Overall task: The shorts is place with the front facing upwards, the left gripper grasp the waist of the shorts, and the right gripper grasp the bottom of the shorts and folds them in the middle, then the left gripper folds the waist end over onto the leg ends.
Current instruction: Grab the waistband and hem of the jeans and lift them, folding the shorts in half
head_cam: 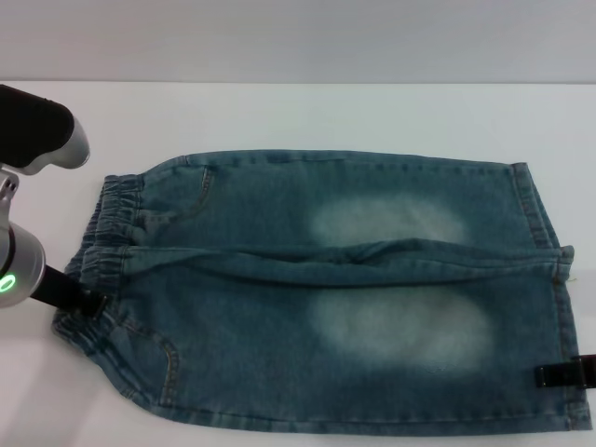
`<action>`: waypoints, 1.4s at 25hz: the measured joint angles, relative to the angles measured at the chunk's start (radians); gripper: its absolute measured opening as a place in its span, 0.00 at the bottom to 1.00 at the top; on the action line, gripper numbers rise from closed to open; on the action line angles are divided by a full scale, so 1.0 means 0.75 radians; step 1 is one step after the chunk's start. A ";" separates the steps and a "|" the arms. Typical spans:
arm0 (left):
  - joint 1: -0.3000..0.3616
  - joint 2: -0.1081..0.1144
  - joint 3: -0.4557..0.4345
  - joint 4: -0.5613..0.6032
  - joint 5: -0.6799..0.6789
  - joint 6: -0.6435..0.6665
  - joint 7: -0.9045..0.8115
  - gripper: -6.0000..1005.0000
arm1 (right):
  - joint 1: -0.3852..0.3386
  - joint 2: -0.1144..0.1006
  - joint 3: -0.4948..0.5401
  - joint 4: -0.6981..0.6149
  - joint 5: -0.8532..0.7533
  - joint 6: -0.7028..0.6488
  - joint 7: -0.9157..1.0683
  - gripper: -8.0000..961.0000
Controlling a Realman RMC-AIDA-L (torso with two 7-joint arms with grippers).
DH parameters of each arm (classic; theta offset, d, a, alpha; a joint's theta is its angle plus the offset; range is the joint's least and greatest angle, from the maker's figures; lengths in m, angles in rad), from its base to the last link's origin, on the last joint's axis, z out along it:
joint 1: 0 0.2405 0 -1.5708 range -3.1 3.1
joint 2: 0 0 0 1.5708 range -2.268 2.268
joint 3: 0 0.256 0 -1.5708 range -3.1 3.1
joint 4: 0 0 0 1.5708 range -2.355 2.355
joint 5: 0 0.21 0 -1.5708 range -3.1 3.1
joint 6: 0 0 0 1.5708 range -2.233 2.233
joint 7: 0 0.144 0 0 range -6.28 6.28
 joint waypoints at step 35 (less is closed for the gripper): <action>0.001 0.000 0.011 -0.012 0.000 -0.012 0.008 0.04 | 0.029 -0.005 -0.072 -0.126 0.008 -0.090 -0.023 0.82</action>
